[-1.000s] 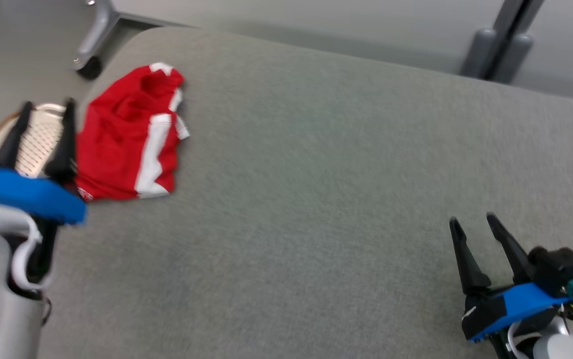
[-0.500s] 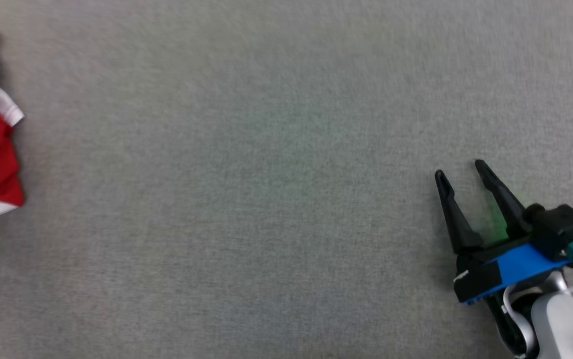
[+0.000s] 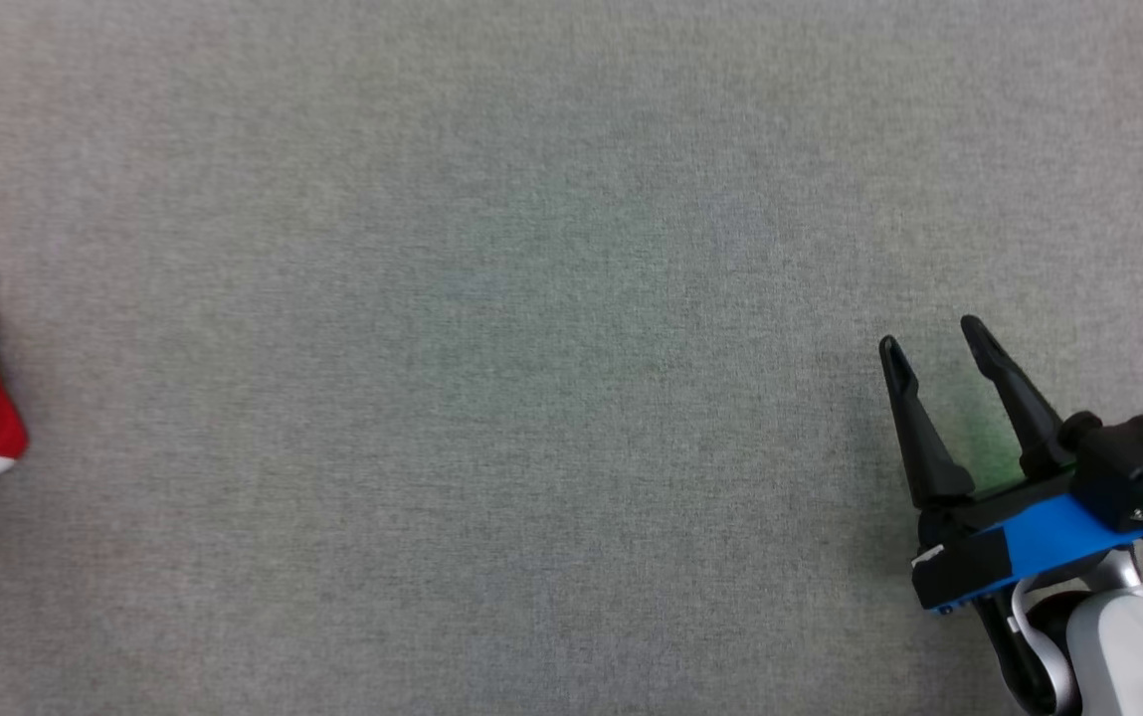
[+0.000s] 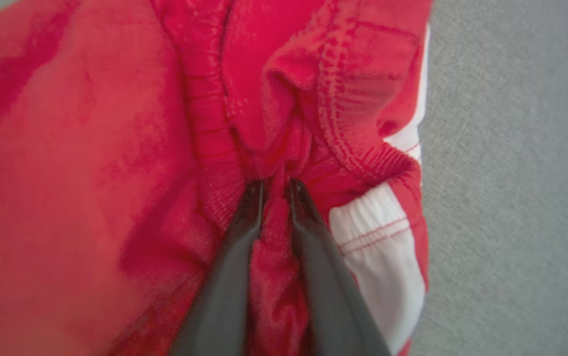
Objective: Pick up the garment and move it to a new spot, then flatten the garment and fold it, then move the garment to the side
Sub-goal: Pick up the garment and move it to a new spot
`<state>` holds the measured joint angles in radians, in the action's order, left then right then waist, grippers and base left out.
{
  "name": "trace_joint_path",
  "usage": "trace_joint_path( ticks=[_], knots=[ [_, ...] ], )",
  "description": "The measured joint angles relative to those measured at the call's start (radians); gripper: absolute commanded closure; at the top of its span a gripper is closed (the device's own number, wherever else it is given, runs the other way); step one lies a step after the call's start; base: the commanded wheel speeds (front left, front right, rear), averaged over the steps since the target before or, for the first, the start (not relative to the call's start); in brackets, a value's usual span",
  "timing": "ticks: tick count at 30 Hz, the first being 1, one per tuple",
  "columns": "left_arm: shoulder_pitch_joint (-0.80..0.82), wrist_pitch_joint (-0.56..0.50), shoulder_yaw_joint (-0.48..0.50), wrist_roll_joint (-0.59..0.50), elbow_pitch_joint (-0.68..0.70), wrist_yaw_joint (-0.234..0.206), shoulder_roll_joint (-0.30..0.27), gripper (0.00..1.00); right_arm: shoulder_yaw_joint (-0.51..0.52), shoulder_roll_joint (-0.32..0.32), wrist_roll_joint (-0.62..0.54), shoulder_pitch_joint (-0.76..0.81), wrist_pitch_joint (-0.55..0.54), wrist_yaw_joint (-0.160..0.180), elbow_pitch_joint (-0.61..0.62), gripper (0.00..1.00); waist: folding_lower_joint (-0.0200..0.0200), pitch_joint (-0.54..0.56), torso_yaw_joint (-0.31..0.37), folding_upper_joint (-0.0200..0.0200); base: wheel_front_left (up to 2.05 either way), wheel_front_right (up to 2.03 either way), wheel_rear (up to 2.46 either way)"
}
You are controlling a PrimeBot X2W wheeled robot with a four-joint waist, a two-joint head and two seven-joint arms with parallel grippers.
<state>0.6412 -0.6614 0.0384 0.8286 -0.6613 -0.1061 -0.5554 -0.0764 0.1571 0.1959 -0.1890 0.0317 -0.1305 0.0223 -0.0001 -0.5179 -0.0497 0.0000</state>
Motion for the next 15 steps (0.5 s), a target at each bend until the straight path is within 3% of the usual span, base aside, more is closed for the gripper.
trace_joint_path(
  ticks=[4, 9, 12, 15],
  knots=[
    [-0.033, 0.001, -0.025, -0.022, 0.061, 0.017, -0.008, 1.0, -0.001, -0.01, 0.006, 0.014, 0.014, 0.0, -0.023, 0.0, 0.0002, 0.065, -0.019, 0.0002, 0.0, 0.0, 0.0],
    [0.002, 0.059, -0.041, -0.067, 0.207, 0.061, -0.07, 1.0, -0.008, -0.028, 0.023, 0.021, 0.037, 0.0, -0.068, 0.0, -0.0001, 0.16, -0.04, 0.0, 0.0, 0.0, 0.0],
    [0.05, 0.065, -0.087, -0.097, 0.31, 0.103, -0.076, 1.0, -0.009, -0.04, 0.035, 0.038, 0.057, 0.0, -0.108, 0.0, 0.0, 0.24, -0.048, 0.0, 0.0, 0.0, 0.0],
    [0.081, 0.051, -0.124, -0.109, 0.401, 0.117, -0.066, 1.0, -0.008, -0.053, 0.041, 0.049, 0.069, 0.0, -0.127, 0.0, -0.0002, 0.294, -0.041, -0.0001, 0.0, 0.0, 0.0]
  ],
)
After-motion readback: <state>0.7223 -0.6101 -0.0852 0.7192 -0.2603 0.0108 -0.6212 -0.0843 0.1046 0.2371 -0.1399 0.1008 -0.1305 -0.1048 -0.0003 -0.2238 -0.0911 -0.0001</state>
